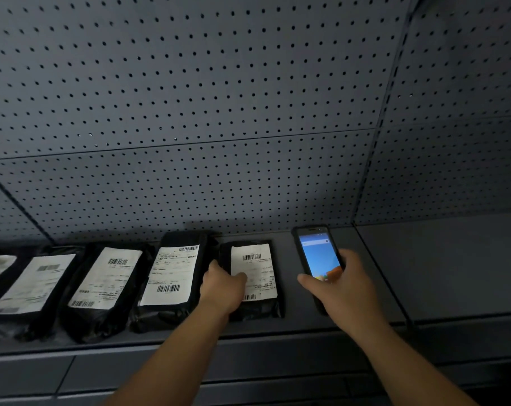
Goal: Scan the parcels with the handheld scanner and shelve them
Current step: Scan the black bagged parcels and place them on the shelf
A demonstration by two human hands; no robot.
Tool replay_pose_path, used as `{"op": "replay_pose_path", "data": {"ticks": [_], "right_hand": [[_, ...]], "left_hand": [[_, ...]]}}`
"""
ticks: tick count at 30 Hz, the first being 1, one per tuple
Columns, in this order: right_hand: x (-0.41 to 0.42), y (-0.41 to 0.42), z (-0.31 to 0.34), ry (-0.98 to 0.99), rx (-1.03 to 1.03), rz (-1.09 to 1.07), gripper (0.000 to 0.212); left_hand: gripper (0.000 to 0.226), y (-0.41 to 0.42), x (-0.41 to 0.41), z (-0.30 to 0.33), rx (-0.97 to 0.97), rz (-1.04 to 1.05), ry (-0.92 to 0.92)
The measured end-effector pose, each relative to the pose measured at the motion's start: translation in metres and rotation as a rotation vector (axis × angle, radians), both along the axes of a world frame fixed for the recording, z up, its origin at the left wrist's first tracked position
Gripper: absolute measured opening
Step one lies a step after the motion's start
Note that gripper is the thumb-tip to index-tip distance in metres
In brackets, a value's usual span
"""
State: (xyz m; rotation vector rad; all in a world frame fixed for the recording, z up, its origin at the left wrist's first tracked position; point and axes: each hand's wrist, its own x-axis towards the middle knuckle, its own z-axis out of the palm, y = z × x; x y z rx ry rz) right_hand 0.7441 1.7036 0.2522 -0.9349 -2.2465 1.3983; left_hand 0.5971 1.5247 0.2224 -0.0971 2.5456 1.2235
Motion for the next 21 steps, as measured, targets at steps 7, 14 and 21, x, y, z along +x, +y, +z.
{"op": "replay_pose_path", "data": {"ticks": [7,14,21], "right_hand": [[-0.004,0.007,-0.001,0.013,-0.017,0.081,0.088],[-0.017,-0.011,-0.005,0.021,-0.091,0.213,0.073],[-0.034,-0.069,-0.011,0.030,-0.160,0.398,0.076]], "left_hand": [[0.076,0.006,0.023,0.026,-0.063,-0.112,0.185],[0.070,-0.020,0.055,0.039,-0.124,-0.044,0.294],[0.059,-0.076,0.086,0.042,-0.233,0.001,0.448]]}}
